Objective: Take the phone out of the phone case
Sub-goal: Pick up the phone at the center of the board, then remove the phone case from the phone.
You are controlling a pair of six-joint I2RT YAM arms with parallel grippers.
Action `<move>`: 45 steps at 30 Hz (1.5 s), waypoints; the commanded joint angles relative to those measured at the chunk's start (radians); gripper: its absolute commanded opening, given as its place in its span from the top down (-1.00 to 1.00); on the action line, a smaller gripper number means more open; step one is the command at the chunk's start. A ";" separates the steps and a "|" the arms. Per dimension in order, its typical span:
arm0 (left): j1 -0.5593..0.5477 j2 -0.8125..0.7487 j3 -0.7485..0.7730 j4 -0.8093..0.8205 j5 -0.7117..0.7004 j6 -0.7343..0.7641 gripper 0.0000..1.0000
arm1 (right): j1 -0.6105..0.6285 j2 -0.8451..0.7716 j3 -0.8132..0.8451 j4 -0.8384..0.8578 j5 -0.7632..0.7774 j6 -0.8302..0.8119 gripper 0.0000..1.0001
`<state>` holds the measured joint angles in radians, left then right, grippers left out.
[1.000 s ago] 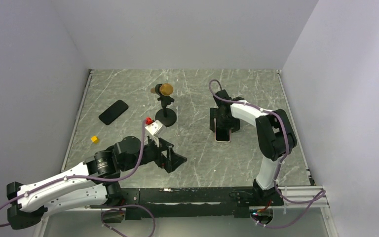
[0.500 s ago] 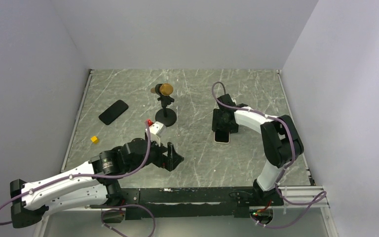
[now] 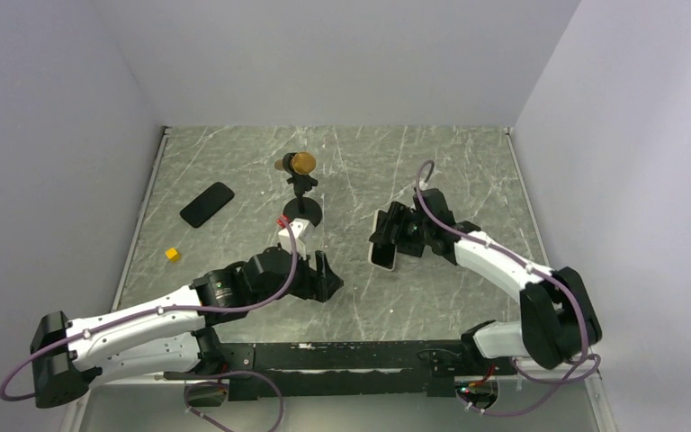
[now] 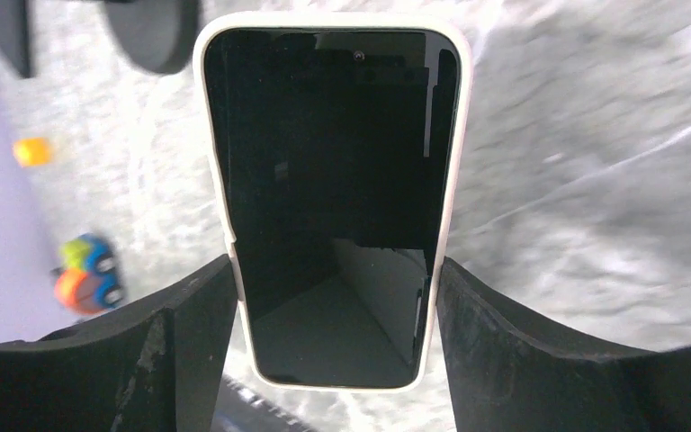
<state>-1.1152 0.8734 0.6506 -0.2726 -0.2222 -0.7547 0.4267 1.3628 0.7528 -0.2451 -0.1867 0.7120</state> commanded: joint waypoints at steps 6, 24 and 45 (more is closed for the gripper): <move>0.051 0.079 0.017 0.136 0.078 -0.022 -0.65 | 0.206 -0.199 -0.028 0.189 0.001 0.356 1.00; 0.051 0.109 0.028 0.122 0.113 -0.011 0.42 | 0.485 -0.194 0.067 0.210 0.148 0.382 1.00; 0.329 -0.112 0.005 0.193 0.867 0.246 1.00 | 0.296 -0.644 -0.008 -0.053 -0.055 -0.233 -0.98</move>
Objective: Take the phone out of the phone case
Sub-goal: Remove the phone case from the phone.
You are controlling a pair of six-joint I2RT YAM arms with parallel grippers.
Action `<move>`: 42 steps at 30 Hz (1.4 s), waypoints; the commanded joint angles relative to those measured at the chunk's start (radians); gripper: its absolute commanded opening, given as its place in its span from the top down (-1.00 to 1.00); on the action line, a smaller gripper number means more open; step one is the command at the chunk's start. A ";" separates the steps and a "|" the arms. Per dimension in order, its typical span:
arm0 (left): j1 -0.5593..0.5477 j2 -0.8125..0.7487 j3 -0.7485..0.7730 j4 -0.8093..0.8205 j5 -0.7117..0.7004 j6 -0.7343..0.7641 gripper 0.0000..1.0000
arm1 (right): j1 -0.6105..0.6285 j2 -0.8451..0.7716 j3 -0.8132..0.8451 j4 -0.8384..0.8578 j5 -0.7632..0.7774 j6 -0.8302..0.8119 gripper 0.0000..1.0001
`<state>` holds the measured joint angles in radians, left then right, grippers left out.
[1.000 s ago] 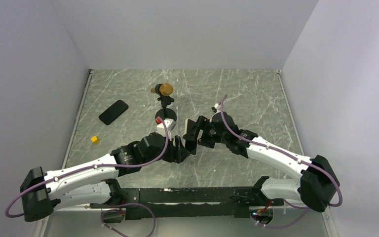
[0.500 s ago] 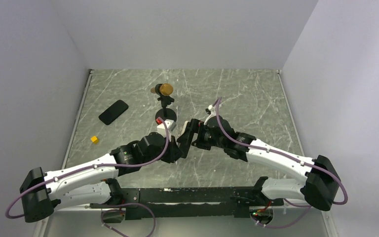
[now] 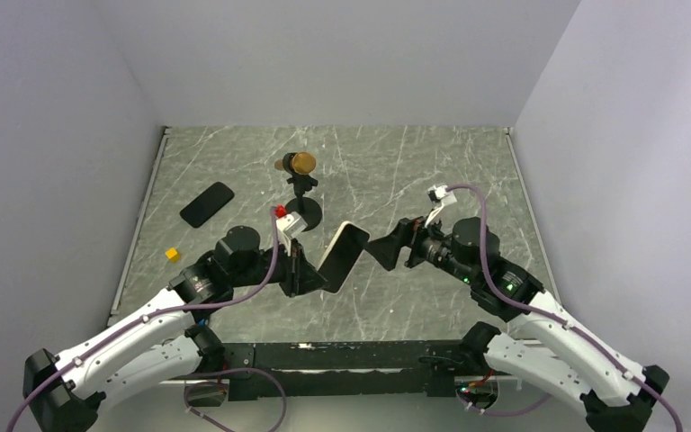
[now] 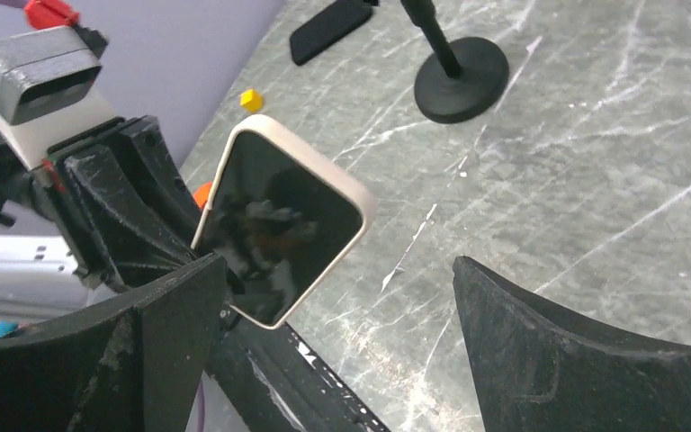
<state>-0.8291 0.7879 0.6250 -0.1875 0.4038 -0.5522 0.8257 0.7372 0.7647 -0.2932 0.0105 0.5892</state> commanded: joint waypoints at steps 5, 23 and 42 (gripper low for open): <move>0.088 -0.030 0.039 0.145 0.388 0.029 1.00 | -0.289 0.021 -0.030 0.096 -0.624 -0.064 -0.77; 0.147 0.020 0.016 0.352 0.506 -0.145 1.00 | -0.388 0.149 -0.148 0.727 -0.981 0.329 0.21; 0.199 0.079 0.031 0.458 0.588 -0.258 1.00 | -0.353 0.255 -0.197 1.099 -0.962 0.613 0.89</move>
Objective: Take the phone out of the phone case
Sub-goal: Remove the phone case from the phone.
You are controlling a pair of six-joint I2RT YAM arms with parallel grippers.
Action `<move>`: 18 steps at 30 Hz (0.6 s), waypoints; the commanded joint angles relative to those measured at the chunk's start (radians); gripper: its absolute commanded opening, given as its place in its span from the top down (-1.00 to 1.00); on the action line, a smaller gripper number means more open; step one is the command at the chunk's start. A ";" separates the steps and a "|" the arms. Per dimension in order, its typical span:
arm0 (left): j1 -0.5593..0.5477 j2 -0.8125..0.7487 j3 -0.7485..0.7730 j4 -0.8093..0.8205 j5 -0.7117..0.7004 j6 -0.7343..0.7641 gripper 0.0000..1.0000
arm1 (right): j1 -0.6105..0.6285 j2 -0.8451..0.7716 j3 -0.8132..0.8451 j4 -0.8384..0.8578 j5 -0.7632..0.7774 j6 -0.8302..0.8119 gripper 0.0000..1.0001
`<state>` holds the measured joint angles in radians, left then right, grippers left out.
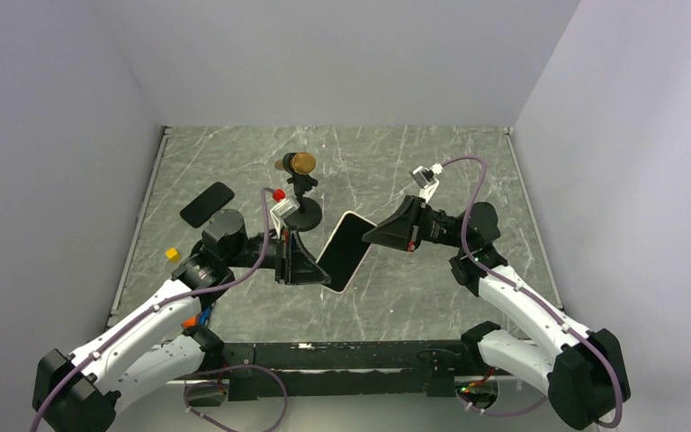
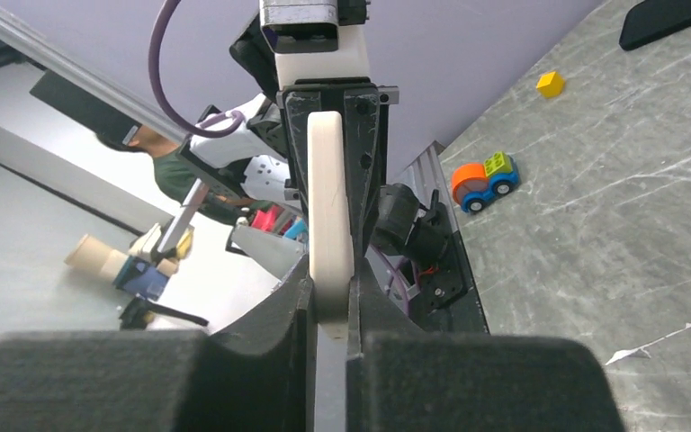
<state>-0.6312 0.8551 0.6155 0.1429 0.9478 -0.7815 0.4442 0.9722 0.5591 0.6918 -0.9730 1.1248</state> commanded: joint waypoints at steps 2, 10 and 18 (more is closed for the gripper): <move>0.002 0.013 0.031 0.162 0.047 -0.054 1.00 | 0.044 0.031 0.023 0.081 0.029 0.048 0.28; 0.003 0.005 0.032 0.161 0.038 -0.072 1.00 | 0.071 0.048 0.038 0.077 0.062 0.045 1.00; 0.024 -0.110 0.060 -0.165 -0.159 0.081 -0.30 | 0.056 0.018 0.100 -0.107 0.100 0.046 1.00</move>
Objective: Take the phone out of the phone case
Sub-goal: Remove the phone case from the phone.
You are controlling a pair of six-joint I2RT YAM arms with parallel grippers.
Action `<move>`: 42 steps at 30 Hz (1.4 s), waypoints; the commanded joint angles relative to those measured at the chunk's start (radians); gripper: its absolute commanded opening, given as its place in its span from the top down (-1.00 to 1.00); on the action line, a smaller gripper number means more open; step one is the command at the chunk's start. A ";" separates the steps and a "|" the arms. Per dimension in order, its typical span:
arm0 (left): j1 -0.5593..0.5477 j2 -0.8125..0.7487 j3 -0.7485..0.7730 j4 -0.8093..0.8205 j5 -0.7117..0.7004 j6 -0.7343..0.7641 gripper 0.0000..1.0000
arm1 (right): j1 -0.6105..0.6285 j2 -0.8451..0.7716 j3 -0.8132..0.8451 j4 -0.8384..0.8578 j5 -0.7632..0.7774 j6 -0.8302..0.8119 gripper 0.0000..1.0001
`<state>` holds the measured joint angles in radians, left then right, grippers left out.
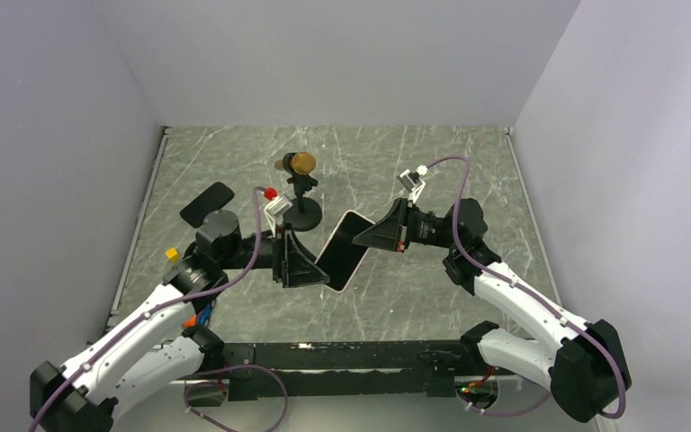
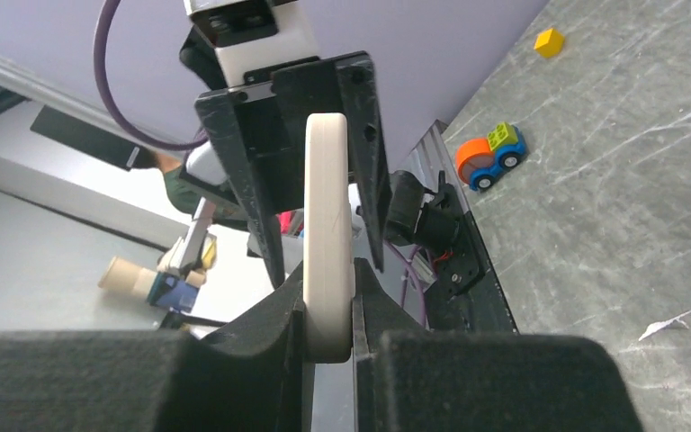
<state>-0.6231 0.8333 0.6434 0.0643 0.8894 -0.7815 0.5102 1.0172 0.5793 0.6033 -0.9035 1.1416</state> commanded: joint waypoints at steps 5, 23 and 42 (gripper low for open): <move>0.057 -0.151 -0.016 -0.017 -0.081 0.031 -0.13 | -0.027 -0.020 0.077 0.046 0.002 0.085 1.00; 0.072 -0.068 -0.046 0.342 0.114 -0.115 0.88 | -0.023 0.055 0.067 0.237 -0.039 0.227 1.00; 0.073 -0.099 -0.082 0.554 0.043 0.075 1.00 | 0.150 0.303 0.060 0.781 0.012 0.621 1.00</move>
<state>-0.5430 0.7616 0.4881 0.6979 1.1404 -1.0046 0.5785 1.2686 0.6147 1.2308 -0.9516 1.5814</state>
